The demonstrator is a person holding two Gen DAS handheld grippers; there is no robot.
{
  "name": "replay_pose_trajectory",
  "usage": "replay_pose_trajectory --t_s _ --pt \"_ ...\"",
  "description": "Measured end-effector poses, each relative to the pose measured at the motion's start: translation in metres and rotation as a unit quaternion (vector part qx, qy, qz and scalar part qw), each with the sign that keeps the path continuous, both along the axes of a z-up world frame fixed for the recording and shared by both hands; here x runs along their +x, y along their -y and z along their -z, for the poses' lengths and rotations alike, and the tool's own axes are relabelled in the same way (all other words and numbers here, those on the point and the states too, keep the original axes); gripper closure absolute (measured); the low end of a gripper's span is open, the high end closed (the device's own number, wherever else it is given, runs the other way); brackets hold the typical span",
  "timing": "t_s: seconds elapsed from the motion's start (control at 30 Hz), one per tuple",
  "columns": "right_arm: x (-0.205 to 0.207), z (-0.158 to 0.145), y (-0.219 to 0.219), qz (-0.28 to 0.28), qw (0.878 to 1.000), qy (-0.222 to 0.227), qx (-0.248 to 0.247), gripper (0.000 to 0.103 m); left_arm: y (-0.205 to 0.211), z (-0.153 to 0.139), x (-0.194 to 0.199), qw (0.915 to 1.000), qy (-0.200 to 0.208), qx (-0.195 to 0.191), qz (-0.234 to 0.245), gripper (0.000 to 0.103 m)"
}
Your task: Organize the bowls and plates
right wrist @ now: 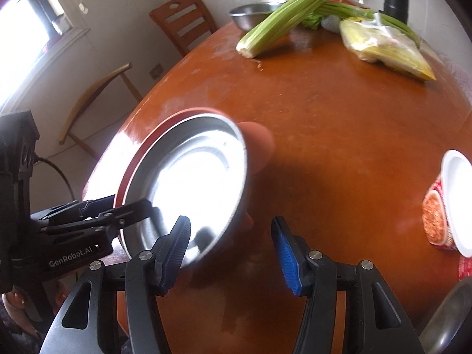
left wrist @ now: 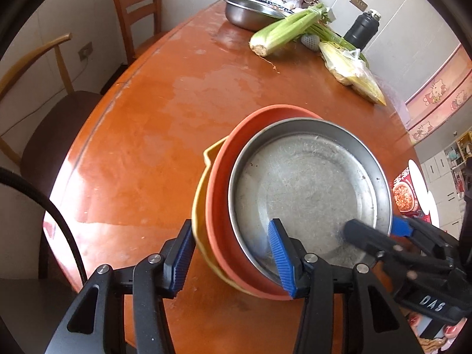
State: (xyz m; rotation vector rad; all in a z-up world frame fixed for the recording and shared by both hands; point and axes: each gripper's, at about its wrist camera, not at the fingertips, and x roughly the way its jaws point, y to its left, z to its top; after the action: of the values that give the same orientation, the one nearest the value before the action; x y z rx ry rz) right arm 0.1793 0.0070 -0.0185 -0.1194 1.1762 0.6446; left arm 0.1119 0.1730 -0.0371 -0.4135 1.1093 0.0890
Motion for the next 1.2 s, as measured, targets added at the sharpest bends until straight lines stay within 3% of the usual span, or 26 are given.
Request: replay_pose_trajectory --t_s 0.33,0.83,1.03,1.2 --pt "0.014 0.008 -0.005 -0.005 1.0 0.003 0.001 0.045 0.002 0.001 0.021 0.9998 -0.002 -0.012 0.013 0.053" --pt "0.039 0.008 0.026 0.056 0.998 0.014 -0.013 0.045 0.031 0.0 0.063 0.9984 0.001 -0.009 0.055 0.053" --pt "0.03 -0.008 0.039 0.082 0.996 0.035 -0.001 0.045 0.027 -0.022 0.049 0.9985 0.026 0.022 0.044 0.052" --pt "0.017 -0.038 0.057 0.102 0.991 0.08 0.021 0.045 0.035 -0.046 0.034 0.9964 0.057 0.045 0.044 0.052"
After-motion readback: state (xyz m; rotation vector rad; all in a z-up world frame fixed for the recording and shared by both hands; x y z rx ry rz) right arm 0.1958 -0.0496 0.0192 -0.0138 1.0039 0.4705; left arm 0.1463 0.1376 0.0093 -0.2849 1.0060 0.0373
